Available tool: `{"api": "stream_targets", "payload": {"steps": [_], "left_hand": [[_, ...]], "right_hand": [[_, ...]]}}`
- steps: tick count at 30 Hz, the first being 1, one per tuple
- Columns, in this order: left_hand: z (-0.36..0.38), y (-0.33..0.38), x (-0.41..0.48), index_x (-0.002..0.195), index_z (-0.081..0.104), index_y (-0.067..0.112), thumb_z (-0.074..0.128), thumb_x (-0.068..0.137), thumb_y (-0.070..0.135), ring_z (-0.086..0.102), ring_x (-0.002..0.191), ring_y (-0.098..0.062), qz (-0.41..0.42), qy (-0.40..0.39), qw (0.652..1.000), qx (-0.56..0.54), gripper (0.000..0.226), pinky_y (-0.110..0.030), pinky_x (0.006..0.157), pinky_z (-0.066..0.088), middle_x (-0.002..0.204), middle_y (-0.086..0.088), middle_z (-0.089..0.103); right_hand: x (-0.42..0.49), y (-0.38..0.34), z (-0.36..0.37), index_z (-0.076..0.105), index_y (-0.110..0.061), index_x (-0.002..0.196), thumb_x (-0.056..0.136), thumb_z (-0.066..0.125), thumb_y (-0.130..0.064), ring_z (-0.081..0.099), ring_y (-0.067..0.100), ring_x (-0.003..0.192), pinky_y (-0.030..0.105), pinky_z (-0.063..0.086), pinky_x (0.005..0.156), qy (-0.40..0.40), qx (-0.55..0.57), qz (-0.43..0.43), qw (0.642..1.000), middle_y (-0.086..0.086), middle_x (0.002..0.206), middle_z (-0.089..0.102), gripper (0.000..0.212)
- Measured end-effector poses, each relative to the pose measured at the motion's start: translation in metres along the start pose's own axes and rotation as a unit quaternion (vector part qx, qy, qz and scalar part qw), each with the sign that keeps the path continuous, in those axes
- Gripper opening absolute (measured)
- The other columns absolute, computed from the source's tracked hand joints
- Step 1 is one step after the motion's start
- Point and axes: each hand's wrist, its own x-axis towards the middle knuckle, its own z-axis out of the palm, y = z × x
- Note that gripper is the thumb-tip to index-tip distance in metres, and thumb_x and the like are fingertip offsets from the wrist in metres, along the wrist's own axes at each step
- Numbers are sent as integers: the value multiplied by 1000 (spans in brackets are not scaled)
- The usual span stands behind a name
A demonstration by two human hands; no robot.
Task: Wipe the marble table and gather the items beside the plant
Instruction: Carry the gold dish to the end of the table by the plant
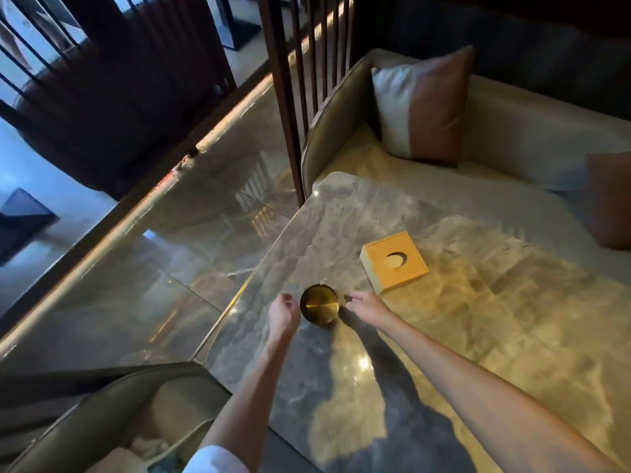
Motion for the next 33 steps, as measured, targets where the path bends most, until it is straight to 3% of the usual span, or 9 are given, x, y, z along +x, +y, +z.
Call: {"api": "stream_targets", "payload": {"steps": [3, 7, 10, 12, 17, 20, 24, 27, 33], "left_hand": [[6, -3, 17, 70, 53, 23, 45, 87, 6, 62, 105, -36, 4, -48, 998, 33, 25, -37, 88, 49, 102, -24, 65], [14, -12, 29, 71, 63, 11, 46, 79, 4, 61, 75, -28, -29, -98, 994, 42, 20, -31, 71, 48, 74, -11, 66], [18, -20, 36, 72, 70, 6, 48, 68, 6, 53, 61, -20, -37, -119, 992, 34, 23, -30, 63, 45, 48, 4, 55], [21, -24, 38, 69, 69, 6, 48, 64, 10, 52, 60, -19, -49, -122, 991, 34, 22, -28, 63, 42, 46, 4, 53], [28, -10, 2, 71, 68, 3, 43, 62, 21, 52, 58, -23, -16, -112, 993, 30, 32, -28, 61, 43, 57, -5, 59], [42, -6, -30, 73, 71, 7, 45, 69, 19, 51, 56, -16, 18, -118, 993, 3, 29, -28, 60, 43, 55, 1, 59], [83, 0, -85, 68, 69, 11, 50, 67, 23, 48, 56, -5, 58, -167, 984, 25, 22, -24, 55, 40, 55, 6, 57], [121, 1, -130, 56, 62, 19, 51, 65, 26, 47, 55, -4, 77, -214, 972, 52, 16, -22, 49, 37, 52, 8, 54], [204, -8, -225, 58, 57, 12, 43, 57, 18, 42, 58, -12, 133, -305, 941, 56, 16, -29, 57, 32, 54, 2, 48]], "right_hand": [[22, 3, 15, 57, -13, 120, 85, 56, -22, 61, 26, 104, 42, 50, 98, -26, 52, 40, 998, 12, 110, 63, 36], [35, 16, 34, 55, -22, 84, 80, 56, -22, 54, 19, 77, 33, 49, 77, -57, 101, 69, 991, 6, 83, 54, 4], [33, 12, 38, 63, -9, 109, 81, 52, -14, 62, 26, 98, 52, 41, 105, -83, 173, 80, 978, 9, 102, 62, 31], [28, 10, 36, 59, -8, 121, 84, 50, -11, 54, 35, 123, 54, 33, 109, -81, 183, 85, 976, 10, 116, 61, 38], [11, 31, 27, 66, -23, 111, 82, 49, -10, 65, 22, 103, 42, 48, 101, -49, 210, 76, 973, 2, 109, 67, 36], [-16, 55, 18, 68, -15, 110, 81, 47, -3, 58, 18, 80, 34, 49, 76, -16, 252, 65, 965, 5, 92, 67, 38], [-71, 110, -3, 69, -3, 103, 83, 47, 4, 58, 16, 71, 25, 48, 62, 61, 298, 79, 949, 6, 77, 62, 30], [-116, 162, -18, 72, -7, 98, 82, 50, 4, 56, 16, 70, 29, 44, 68, 98, 327, 82, 936, 6, 75, 62, 29], [-213, 267, -57, 70, -19, 106, 90, 49, 7, 56, 12, 79, 18, 45, 69, 155, 386, 66, 907, 3, 86, 65, 37]]}}
